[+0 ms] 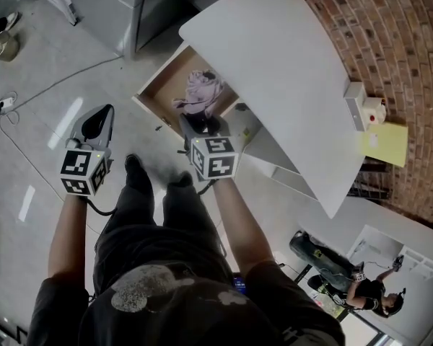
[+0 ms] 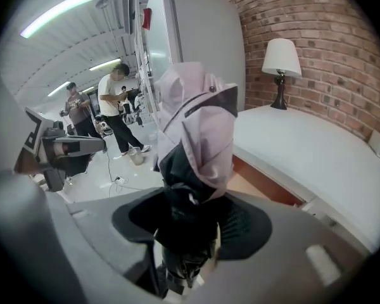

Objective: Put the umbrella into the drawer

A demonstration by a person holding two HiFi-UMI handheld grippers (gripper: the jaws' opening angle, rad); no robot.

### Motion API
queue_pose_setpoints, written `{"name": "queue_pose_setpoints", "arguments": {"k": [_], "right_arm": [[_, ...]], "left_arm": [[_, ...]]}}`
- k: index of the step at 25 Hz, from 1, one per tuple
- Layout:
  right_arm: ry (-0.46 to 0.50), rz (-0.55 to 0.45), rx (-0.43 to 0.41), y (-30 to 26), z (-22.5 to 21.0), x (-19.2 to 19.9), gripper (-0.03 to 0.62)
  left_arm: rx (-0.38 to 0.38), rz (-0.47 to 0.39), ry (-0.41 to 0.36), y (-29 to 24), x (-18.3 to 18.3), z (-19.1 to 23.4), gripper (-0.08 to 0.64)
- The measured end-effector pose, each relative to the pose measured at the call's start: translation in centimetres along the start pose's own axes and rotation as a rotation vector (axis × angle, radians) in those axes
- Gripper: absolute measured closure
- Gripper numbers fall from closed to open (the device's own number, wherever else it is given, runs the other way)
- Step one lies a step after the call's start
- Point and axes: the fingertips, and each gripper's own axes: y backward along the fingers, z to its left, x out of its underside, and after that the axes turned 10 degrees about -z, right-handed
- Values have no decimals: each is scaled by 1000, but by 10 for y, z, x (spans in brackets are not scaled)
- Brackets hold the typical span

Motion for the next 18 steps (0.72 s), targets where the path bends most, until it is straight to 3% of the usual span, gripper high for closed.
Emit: {"name": "queue_pose_setpoints", "arguments": {"k": [8, 18], "right_arm": [[100, 45, -23, -44, -8, 32, 351], [74, 79, -47, -113, -38, 75, 351]], "left_arm": [[-11, -9, 2, -26, 26, 9, 549], [-91, 11, 19, -48, 61, 13, 549]]}}
